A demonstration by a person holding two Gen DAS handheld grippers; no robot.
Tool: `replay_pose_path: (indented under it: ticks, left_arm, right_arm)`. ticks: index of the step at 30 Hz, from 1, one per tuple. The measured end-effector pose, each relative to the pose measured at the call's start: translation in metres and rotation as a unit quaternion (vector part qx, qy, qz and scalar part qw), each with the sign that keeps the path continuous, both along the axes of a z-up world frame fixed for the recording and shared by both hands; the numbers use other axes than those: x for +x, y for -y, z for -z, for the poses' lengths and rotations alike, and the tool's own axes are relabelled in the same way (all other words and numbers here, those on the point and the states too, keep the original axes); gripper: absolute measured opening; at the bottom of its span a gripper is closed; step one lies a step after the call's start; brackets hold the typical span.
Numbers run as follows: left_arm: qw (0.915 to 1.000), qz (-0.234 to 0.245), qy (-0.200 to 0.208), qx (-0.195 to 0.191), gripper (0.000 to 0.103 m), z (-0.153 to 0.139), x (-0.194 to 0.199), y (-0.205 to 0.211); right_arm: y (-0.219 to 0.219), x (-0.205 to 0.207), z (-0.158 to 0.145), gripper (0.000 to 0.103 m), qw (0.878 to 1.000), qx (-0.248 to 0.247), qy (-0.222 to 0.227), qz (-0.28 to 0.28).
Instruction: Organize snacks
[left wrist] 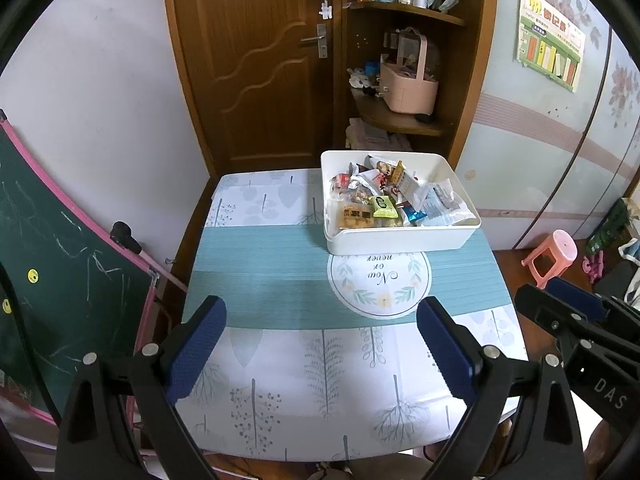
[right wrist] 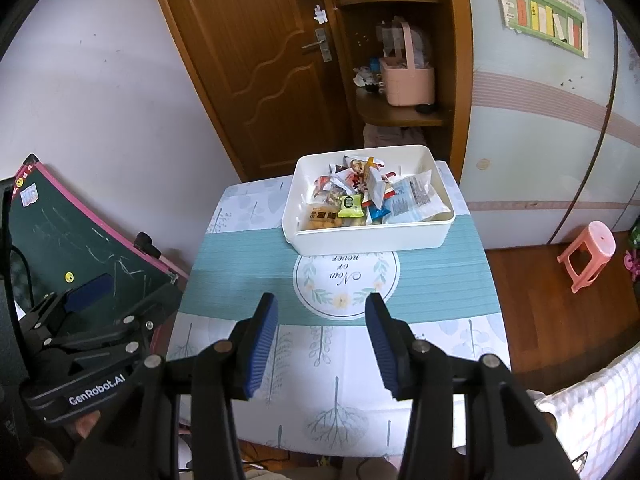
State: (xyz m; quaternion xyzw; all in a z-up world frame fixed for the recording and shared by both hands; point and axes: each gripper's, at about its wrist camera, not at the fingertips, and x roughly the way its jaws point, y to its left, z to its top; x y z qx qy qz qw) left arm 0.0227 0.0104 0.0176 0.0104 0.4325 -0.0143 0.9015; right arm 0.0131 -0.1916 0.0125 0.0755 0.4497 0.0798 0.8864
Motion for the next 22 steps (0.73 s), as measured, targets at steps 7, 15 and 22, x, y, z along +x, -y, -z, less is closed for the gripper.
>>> replay_pose_path:
  ticks: [7,15,22]
  left_arm:
    - [1.0,0.001,0.0,-0.001,0.096,0.001,-0.004,0.0]
    - [1.0,0.006,-0.002,-0.001,0.096,0.004,-0.016,-0.004]
    - [1.0,0.009,-0.002,0.001,0.096,0.005,-0.029,-0.012]
  right_arm:
    - [-0.001,-0.008,0.0,0.046,1.0,-0.001,0.0,0.001]
    - [-0.003,-0.021,-0.001,0.046,1.0,-0.003,-0.001,0.004]
    - [-0.015,-0.034,-0.001,0.046,1.0,-0.005,-0.005,0.008]
